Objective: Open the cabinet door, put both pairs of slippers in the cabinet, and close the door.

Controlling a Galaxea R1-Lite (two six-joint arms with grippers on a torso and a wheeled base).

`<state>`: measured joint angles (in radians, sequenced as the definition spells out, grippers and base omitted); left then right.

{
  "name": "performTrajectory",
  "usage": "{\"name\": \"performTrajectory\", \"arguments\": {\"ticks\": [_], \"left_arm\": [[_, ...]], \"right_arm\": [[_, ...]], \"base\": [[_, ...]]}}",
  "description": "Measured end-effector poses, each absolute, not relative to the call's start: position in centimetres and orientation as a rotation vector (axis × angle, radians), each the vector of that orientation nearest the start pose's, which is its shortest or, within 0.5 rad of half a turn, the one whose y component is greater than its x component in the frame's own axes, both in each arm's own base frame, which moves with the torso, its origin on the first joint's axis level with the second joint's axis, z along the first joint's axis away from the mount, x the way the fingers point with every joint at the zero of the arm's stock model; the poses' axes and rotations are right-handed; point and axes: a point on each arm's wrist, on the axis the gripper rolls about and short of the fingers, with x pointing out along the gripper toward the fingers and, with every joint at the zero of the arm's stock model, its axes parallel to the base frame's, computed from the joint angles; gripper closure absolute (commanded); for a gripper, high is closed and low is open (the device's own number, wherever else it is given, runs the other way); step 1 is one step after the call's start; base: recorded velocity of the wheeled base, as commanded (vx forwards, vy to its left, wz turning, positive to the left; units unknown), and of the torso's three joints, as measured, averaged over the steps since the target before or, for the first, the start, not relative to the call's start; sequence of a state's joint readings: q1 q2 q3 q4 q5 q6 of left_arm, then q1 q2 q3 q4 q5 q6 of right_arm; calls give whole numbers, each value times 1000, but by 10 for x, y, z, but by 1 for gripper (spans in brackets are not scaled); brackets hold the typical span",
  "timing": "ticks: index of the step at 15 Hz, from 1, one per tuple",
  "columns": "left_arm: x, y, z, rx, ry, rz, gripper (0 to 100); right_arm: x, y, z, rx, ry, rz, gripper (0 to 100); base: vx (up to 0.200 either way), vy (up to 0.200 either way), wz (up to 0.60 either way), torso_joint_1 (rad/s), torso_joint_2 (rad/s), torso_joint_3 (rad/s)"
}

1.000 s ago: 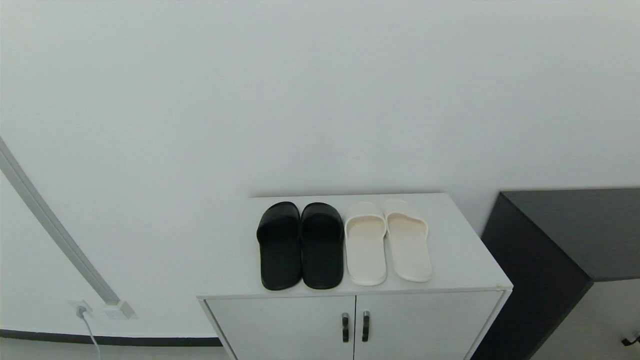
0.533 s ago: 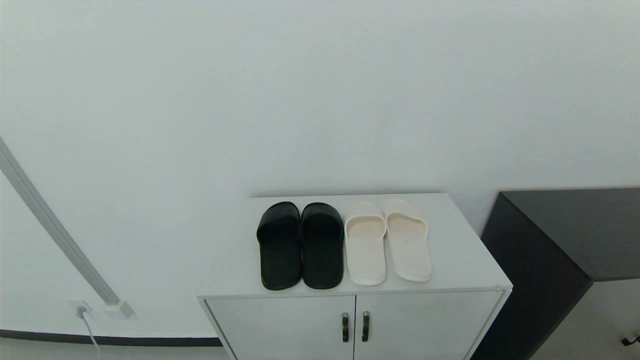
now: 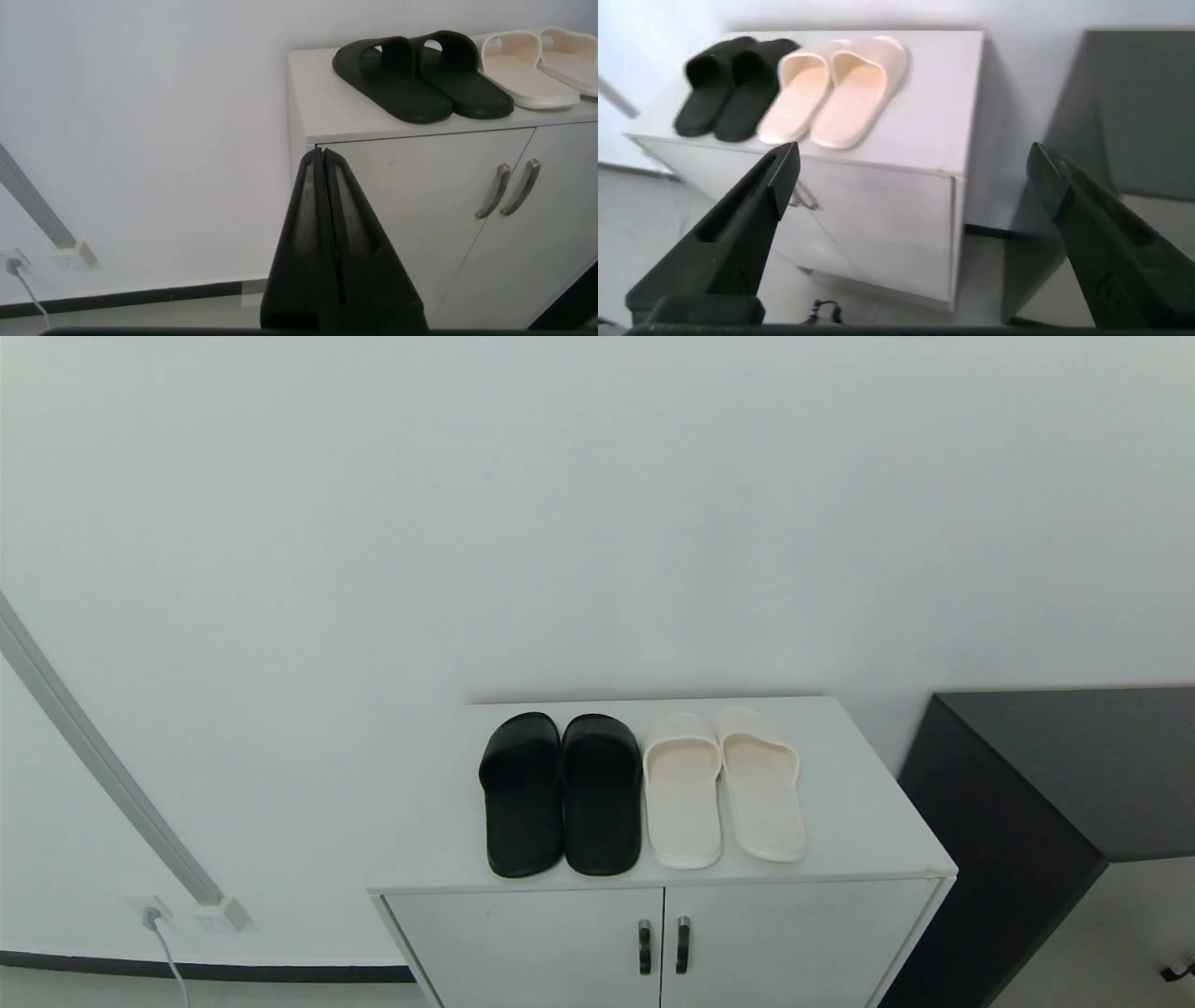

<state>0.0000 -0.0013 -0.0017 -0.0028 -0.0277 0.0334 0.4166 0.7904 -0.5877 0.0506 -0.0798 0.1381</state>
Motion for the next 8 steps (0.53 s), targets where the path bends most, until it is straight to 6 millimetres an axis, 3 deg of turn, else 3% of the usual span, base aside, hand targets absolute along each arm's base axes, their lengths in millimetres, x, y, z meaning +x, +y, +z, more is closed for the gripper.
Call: {"name": "performTrajectory", "arguments": {"ticks": [4,8], "left_arm": [[-23,-1,76,32,-6,-27,100],[-23,-1,76,31,-6,-28,100]], "right_arm": [[107,91,243,135,310,362,0],[154,166,228,132,309,293,0]], "base": [[0,0,0,0,0,0],[0,0,0,0,0,0]]}}
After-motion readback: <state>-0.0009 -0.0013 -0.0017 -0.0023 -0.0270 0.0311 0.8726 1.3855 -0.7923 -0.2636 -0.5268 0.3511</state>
